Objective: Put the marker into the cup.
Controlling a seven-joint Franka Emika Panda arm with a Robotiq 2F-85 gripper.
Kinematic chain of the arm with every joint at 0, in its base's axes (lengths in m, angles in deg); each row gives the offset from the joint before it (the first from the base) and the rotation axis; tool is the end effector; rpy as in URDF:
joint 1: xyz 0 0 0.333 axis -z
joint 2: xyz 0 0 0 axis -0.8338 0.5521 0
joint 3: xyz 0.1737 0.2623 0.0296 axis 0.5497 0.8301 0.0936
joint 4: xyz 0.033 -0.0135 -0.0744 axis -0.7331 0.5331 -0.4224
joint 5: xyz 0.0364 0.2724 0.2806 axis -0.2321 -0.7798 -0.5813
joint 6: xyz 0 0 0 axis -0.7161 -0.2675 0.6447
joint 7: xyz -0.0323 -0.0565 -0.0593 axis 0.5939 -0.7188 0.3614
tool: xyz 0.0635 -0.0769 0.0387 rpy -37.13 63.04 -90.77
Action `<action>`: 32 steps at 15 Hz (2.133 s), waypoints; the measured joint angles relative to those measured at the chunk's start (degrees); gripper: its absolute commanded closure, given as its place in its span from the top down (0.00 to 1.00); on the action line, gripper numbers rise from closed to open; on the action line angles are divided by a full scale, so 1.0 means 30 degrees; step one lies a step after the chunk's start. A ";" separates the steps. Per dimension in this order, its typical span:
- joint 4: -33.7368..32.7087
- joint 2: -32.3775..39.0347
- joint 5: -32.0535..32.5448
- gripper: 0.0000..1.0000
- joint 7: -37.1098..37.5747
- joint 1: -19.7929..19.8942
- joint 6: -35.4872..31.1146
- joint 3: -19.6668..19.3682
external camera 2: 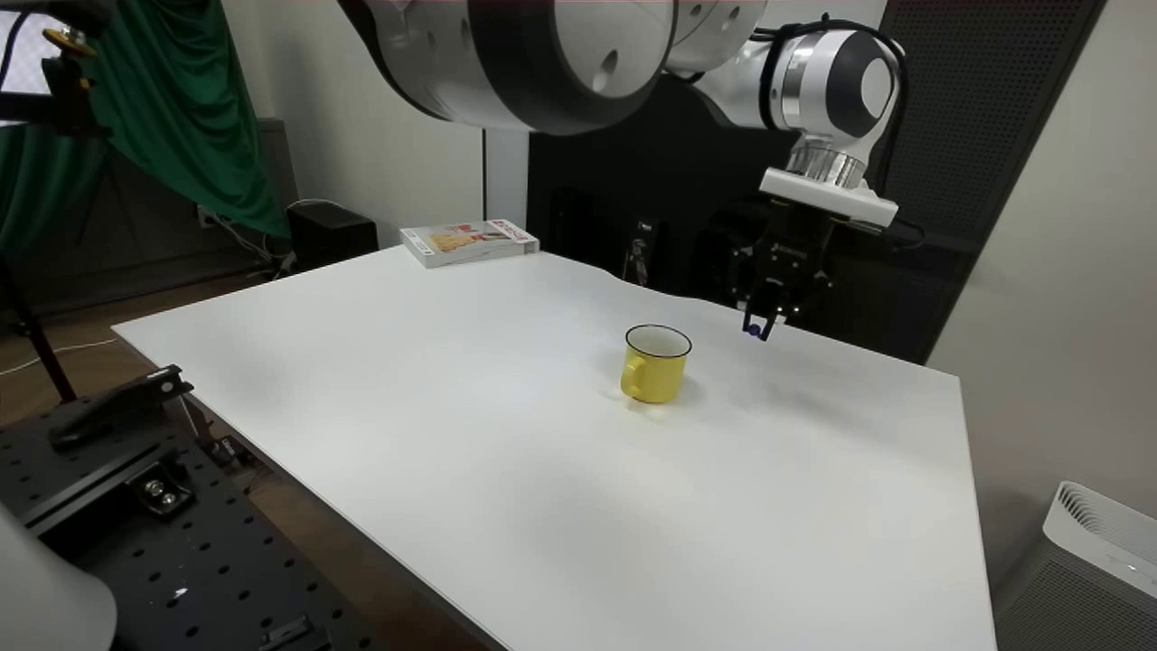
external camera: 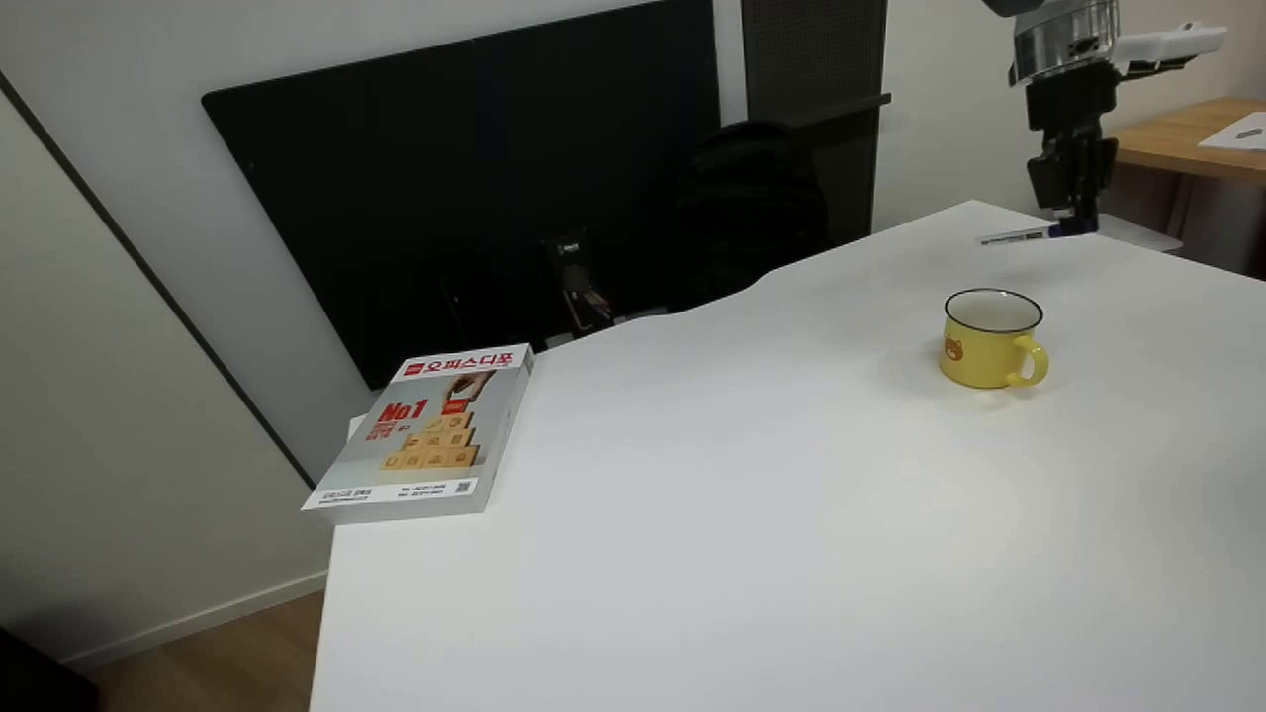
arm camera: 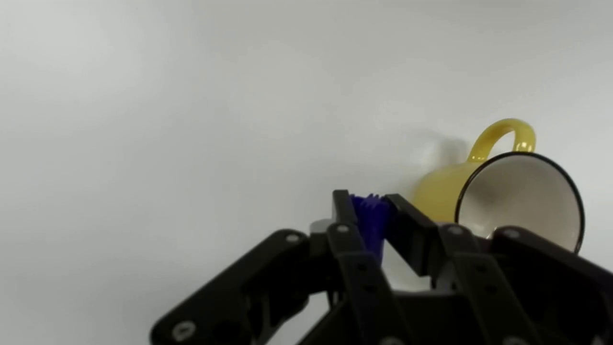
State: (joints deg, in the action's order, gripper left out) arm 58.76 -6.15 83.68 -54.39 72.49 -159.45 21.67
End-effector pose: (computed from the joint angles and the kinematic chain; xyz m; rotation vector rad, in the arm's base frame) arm 0.7267 -0.2274 0.1761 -2.9896 -0.2717 0.5618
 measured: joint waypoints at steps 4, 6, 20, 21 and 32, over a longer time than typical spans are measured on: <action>-0.0212 -0.0257 -0.0101 0.06 0.0752 0.0046 0.2567 0.0171; -0.0127 -0.0398 -0.0241 0.06 0.0903 0.0040 0.3265 0.0262; -0.0098 -0.0862 -0.0796 0.06 0.0930 -0.0518 0.5339 0.1285; -0.0067 -0.0871 -0.0812 0.06 0.0927 -0.0538 0.5434 0.1323; 0.0062 -0.0724 -0.0858 0.06 0.0899 -0.0521 0.8598 0.1715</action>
State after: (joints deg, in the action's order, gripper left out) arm 58.94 -8.32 81.11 -51.70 70.93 -133.65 26.82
